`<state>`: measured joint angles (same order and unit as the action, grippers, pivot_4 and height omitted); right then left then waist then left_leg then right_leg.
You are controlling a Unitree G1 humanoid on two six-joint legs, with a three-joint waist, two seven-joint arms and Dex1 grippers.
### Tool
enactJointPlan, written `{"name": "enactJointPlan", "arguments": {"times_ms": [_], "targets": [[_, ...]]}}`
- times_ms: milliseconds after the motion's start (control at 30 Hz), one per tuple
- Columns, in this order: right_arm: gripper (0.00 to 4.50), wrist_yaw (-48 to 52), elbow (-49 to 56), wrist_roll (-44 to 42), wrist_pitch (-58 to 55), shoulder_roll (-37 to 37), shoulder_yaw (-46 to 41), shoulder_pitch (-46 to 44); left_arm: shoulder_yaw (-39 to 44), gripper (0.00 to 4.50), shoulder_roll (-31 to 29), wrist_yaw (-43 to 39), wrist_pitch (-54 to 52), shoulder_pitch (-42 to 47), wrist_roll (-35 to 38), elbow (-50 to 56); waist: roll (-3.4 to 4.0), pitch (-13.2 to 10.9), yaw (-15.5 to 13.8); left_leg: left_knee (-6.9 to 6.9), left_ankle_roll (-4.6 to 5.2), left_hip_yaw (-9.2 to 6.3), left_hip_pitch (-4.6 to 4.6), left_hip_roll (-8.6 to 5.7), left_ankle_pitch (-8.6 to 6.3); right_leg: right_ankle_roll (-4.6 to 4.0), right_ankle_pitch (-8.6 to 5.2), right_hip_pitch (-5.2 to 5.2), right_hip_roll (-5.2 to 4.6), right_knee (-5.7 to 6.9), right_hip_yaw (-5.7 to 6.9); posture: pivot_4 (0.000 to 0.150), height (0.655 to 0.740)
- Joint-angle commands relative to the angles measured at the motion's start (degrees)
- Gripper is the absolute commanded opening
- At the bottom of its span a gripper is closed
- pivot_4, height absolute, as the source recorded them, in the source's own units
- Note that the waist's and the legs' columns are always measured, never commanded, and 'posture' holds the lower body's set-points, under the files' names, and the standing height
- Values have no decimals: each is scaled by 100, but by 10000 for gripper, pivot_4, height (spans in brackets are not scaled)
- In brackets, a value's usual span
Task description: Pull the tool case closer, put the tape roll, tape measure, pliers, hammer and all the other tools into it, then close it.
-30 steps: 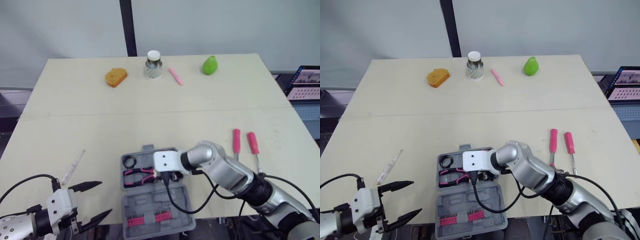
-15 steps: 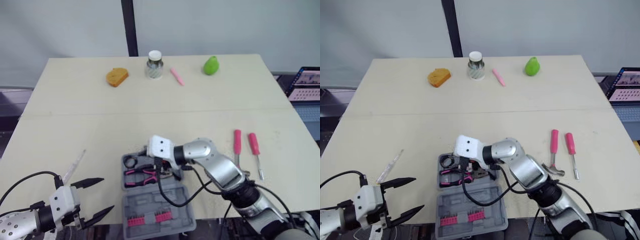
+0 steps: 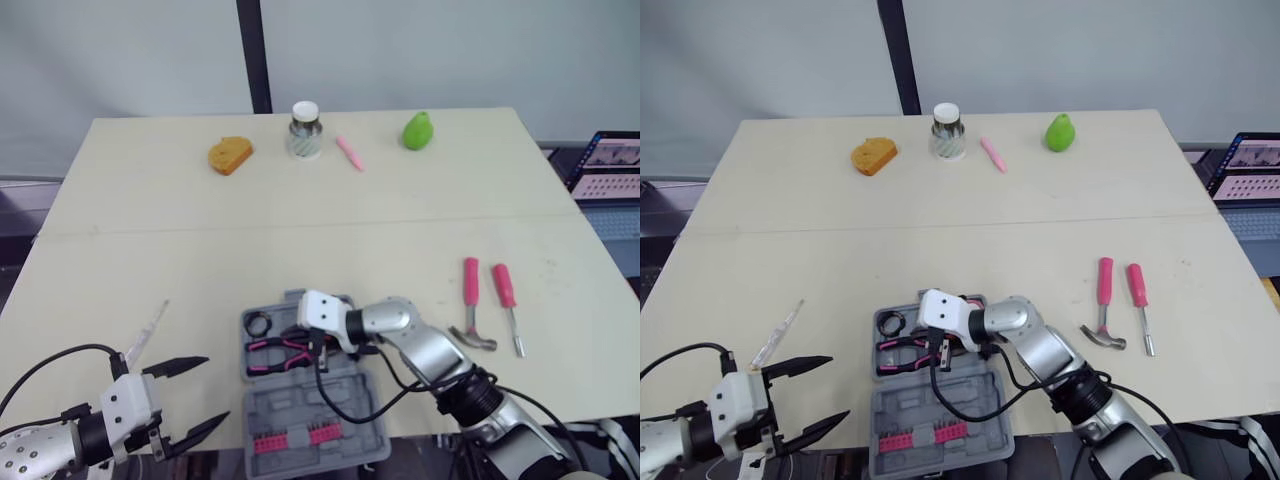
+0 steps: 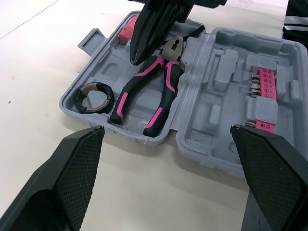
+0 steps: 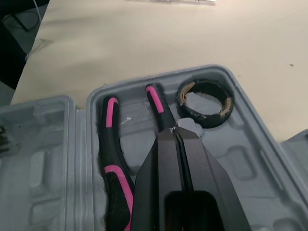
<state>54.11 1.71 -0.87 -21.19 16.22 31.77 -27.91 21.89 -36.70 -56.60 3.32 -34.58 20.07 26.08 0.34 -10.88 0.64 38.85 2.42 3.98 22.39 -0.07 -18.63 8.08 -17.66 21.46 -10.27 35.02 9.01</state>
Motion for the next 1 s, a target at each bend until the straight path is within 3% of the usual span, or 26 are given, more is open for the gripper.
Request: {"name": "enactJointPlan", "arguments": {"times_ms": [33,1000], "targets": [[210,45,34,37,142,-45,89,-23,-8,45000,36,49,101,-92,4,83,0,0,-1,0,0,0,0,0,0,0,0,0,0,0,0,1500,7400],[210,108,-382,545,-729,182,624,84,-101,45000,6,171,85,-101,-12,143,-4,16,-1,-1,-3,-1,-10,1,-3,-1,0,-6,-1,1,-1,1500,7400]]}}
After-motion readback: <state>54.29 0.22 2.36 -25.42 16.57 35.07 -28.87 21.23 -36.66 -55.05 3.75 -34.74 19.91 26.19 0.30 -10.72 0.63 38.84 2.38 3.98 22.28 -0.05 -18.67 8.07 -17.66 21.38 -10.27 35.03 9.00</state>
